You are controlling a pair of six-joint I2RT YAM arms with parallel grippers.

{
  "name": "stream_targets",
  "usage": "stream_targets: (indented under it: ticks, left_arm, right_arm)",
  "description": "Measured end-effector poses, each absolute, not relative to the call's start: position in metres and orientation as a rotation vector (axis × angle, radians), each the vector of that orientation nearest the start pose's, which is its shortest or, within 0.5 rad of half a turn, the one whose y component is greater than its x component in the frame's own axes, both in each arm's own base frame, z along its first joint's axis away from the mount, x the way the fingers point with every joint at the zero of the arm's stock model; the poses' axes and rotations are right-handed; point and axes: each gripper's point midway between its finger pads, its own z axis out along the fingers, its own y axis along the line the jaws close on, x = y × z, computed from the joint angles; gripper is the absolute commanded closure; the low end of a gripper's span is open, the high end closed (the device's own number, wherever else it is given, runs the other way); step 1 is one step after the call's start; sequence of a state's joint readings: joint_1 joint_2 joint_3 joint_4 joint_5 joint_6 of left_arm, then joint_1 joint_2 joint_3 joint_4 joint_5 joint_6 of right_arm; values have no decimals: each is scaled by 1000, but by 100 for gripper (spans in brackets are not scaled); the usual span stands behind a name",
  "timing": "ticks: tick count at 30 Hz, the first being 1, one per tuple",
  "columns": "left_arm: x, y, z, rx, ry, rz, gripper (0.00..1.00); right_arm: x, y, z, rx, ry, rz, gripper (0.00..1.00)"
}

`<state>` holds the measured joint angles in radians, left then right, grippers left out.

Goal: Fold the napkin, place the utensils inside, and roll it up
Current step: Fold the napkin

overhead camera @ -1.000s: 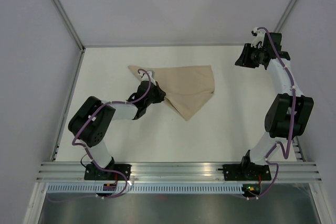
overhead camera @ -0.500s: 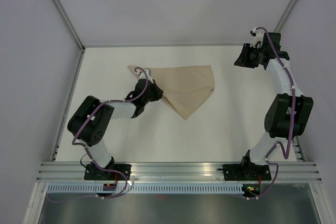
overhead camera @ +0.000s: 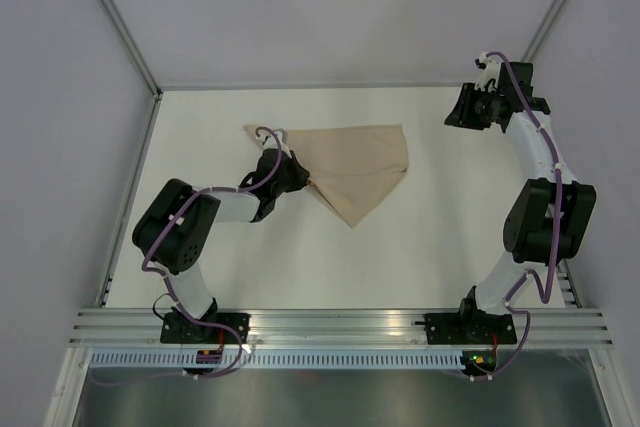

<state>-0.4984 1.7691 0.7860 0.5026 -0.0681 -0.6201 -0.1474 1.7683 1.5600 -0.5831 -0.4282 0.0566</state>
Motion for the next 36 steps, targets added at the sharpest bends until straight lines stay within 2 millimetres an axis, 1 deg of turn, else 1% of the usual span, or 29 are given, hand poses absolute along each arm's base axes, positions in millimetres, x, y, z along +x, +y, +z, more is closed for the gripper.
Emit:
stream_targets:
  ticks: [5,8,9,11,12,14,15,17,18,23,26,28,29,32,33,35,36]
  left_arm:
    - [403,-231,53,-182,2109,-616,95]
    - [404,-229,53,-187,2108,-614,89]
    - [404,-229,53,-189,2107,-613,85]
    - [405,-228,54,-192,2105,-613,79]
    - [406,-228,54,-194,2104,-613,72]
    - [407,-227,55,-196,2102,-615,67]
    - [408,-227,56,-195,2102,-619,61]
    - [409,-228,58,-193,2101,-626,57]
    - [410,-227,58,-194,2100,-627,54]
    - [410,-224,61,-199,2100,-626,50]
    - [412,-215,72,-219,2088,-616,48]
    - [418,-201,83,-253,2064,-604,46]
    - [423,-189,89,-283,2050,-593,43]
    - [448,-142,104,-416,2013,-548,41]
    - [455,-129,107,-449,2009,-534,41]
    - [475,-101,117,-520,1988,-505,41]
    - [485,-91,122,-543,1975,-495,41]
  right_arm:
    - [464,7,186,30,2317,459,64]
    - [464,7,186,29,2318,457,64]
    - [464,7,186,29,2318,456,64]
    - [464,7,185,30,2318,454,64]
    - [464,7,185,28,2318,454,64]
    - [464,8,185,26,2319,455,64]
    - [464,9,185,25,2319,454,64]
    - [464,9,185,25,2319,453,64]
    - [464,9,185,25,2319,453,64]
    - [464,9,185,24,2319,453,64]
    - [464,9,185,20,2319,452,64]
    - [464,9,185,19,2320,452,64]
    - [464,9,185,19,2320,452,64]
    - [464,9,185,19,2320,452,64]
    - [464,9,185,19,2319,452,64]
    - [464,9,185,19,2320,452,64]
    - [464,10,185,17,2320,453,64]
